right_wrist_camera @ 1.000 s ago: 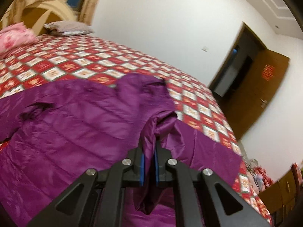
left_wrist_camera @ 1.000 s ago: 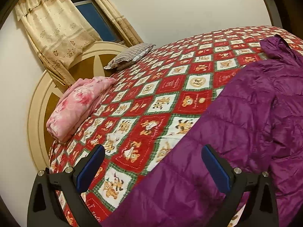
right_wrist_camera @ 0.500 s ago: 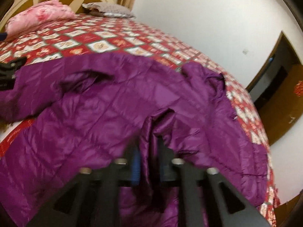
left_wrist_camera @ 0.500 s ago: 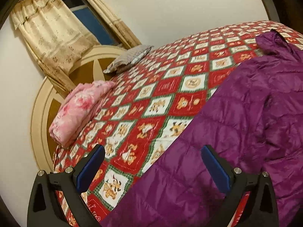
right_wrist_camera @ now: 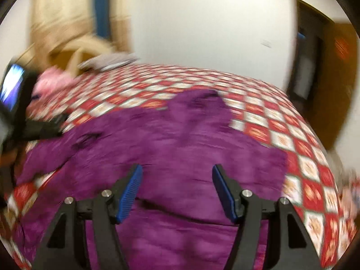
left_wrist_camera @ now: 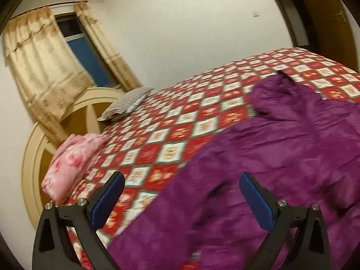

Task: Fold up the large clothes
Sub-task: 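Fold the held sleeve across the jacket body with the right tool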

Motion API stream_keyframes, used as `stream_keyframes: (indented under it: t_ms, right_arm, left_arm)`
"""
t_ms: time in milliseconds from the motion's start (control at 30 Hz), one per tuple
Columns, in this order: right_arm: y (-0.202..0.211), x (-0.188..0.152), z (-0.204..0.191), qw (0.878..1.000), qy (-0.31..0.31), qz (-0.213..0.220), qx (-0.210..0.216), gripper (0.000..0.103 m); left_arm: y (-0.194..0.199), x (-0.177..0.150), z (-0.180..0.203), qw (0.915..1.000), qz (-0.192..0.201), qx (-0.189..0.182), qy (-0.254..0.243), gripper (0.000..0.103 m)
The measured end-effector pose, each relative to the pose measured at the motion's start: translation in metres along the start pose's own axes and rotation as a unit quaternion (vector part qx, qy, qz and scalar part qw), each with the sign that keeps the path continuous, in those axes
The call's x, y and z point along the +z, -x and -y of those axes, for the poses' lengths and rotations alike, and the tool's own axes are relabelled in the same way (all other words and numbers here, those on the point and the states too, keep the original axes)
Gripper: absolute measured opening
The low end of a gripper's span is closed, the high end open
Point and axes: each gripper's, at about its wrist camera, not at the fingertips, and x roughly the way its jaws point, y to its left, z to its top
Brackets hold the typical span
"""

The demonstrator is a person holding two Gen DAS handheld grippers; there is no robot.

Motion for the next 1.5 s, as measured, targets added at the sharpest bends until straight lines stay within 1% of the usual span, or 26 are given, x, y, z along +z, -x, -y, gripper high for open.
stream_keyframes:
  t_ms: [67, 100, 133, 167, 200, 233, 267, 333, 400, 500, 567, 667, 733, 800, 867, 900, 933, 967, 1033, 1133, 1200, 1233, 1300, 1367, 1433, 1500]
  right_arm:
    - [-0.008, 0.001, 0.034, 0.998, -0.046, -0.005, -0.037, 0.067]
    - [-0.016, 0.002, 0.051, 0.996, -0.063, -0.011, -0.064, 0.063]
    - [-0.023, 0.002, 0.065, 0.994, -0.075, -0.017, -0.082, 0.058]
    - [-0.036, 0.001, 0.079, 0.990, -0.091, -0.027, -0.101, 0.046]
    - [-0.045, 0.001, 0.089, 0.988, -0.099, -0.035, -0.113, 0.043]
    - [-0.056, -0.001, 0.099, 0.985, -0.111, -0.044, -0.124, 0.039]
    - [-0.067, -0.003, 0.107, 0.983, -0.120, -0.050, -0.133, 0.037]
    - [-0.079, -0.011, 0.117, 0.982, -0.123, -0.066, -0.128, 0.036]
    - [-0.090, -0.020, 0.114, 0.984, -0.108, -0.081, -0.119, 0.032]
    - [-0.106, -0.036, 0.102, 0.986, -0.074, -0.092, -0.117, 0.030]
    - [-0.108, -0.043, 0.103, 0.986, -0.072, -0.090, -0.120, 0.030]
    - [-0.107, -0.046, 0.107, 0.986, -0.077, -0.095, -0.114, 0.030]
    - [-0.108, -0.045, 0.108, 0.986, -0.076, -0.098, -0.112, 0.030]
    - [-0.107, -0.040, 0.109, 0.985, -0.072, -0.106, -0.111, 0.030]
    - [-0.090, -0.031, 0.111, 0.985, -0.090, -0.086, -0.117, 0.030]
    - [-0.078, -0.023, 0.111, 0.986, -0.100, -0.066, -0.121, 0.030]
    - [-0.072, -0.016, 0.111, 0.985, -0.105, -0.051, -0.124, 0.030]
    - [-0.068, -0.008, 0.109, 0.986, -0.110, -0.039, -0.121, 0.030]
    - [-0.074, 0.003, 0.101, 0.987, -0.106, -0.035, -0.115, 0.030]
    - [-0.102, 0.008, 0.090, 0.988, -0.102, -0.050, -0.100, 0.030]
    - [-0.122, 0.001, 0.088, 0.987, -0.100, -0.069, -0.102, 0.030]
    - [-0.132, -0.004, 0.088, 0.987, -0.099, -0.079, -0.103, 0.030]
    - [-0.145, -0.015, 0.085, 0.986, -0.094, -0.096, -0.101, 0.031]
    - [-0.144, -0.020, 0.085, 0.986, -0.095, -0.094, -0.101, 0.031]
    - [-0.144, -0.021, 0.086, 0.986, -0.097, -0.095, -0.098, 0.031]
    - [-0.145, -0.022, 0.087, 0.986, -0.099, -0.094, -0.097, 0.031]
  left_arm:
    - [0.000, 0.004, 0.028, 0.9999, 0.002, -0.011, -0.012, 0.102]
    - [-0.003, 0.004, 0.043, 0.9997, 0.004, -0.005, -0.023, 0.102]
    - [-0.006, 0.003, 0.056, 0.9993, 0.006, 0.004, -0.037, 0.102]
    - [-0.011, 0.002, 0.067, 0.9985, 0.008, 0.017, -0.052, 0.102]
    - [-0.019, -0.002, 0.080, 0.9966, 0.005, 0.040, -0.072, 0.102]
    - [-0.025, -0.006, 0.085, 0.9953, -0.001, 0.051, -0.082, 0.102]
    - [-0.037, -0.013, 0.091, 0.9935, -0.016, 0.061, -0.095, 0.102]
    - [-0.055, -0.028, 0.094, 0.9908, -0.046, 0.071, -0.106, 0.102]
    - [-0.064, -0.039, 0.086, 0.9914, -0.057, 0.068, -0.097, 0.102]
    - [-0.065, -0.047, 0.078, 0.9939, -0.060, 0.055, -0.074, 0.102]
    - [-0.066, -0.051, 0.077, 0.9946, -0.059, 0.053, -0.066, 0.102]
    - [-0.069, -0.052, 0.080, 0.9948, -0.060, 0.051, -0.065, 0.102]
    - [-0.068, -0.046, 0.077, 0.9948, -0.069, 0.044, -0.061, 0.102]
    - [-0.060, -0.034, 0.065, 0.9965, -0.065, 0.032, -0.040, 0.102]
    - [-0.041, -0.015, 0.046, 0.9993, -0.033, 0.019, -0.003, 0.102]
    - [-0.034, -0.005, 0.041, 0.9996, -0.022, 0.012, 0.014, 0.102]
    - [-0.033, 0.002, 0.040, 0.9995, -0.021, 0.003, 0.023, 0.102]
    - [-0.033, 0.007, 0.043, 0.9994, -0.023, -0.006, 0.027, 0.102]
    - [-0.039, 0.011, 0.059, 0.9992, -0.031, -0.016, 0.020, 0.102]
    - [-0.061, -0.002, 0.096, 0.9979, -0.060, -0.021, -0.010, 0.102]
    - [-0.075, -0.016, 0.113, 0.9966, -0.076, -0.011, -0.031, 0.102]
    - [-0.079, -0.022, 0.118, 0.9961, -0.081, -0.012, -0.035, 0.102]
    - [-0.079, -0.024, 0.118, 0.9966, -0.076, -0.014, -0.029, 0.102]
    - [-0.082, -0.024, 0.118, 0.9962, -0.080, -0.022, -0.024, 0.102]
    - [-0.086, -0.026, 0.113, 0.9956, -0.086, -0.037, -0.009, 0.102]
    - [-0.087, -0.027, 0.112, 0.9953, -0.088, -0.041, -0.003, 0.102]
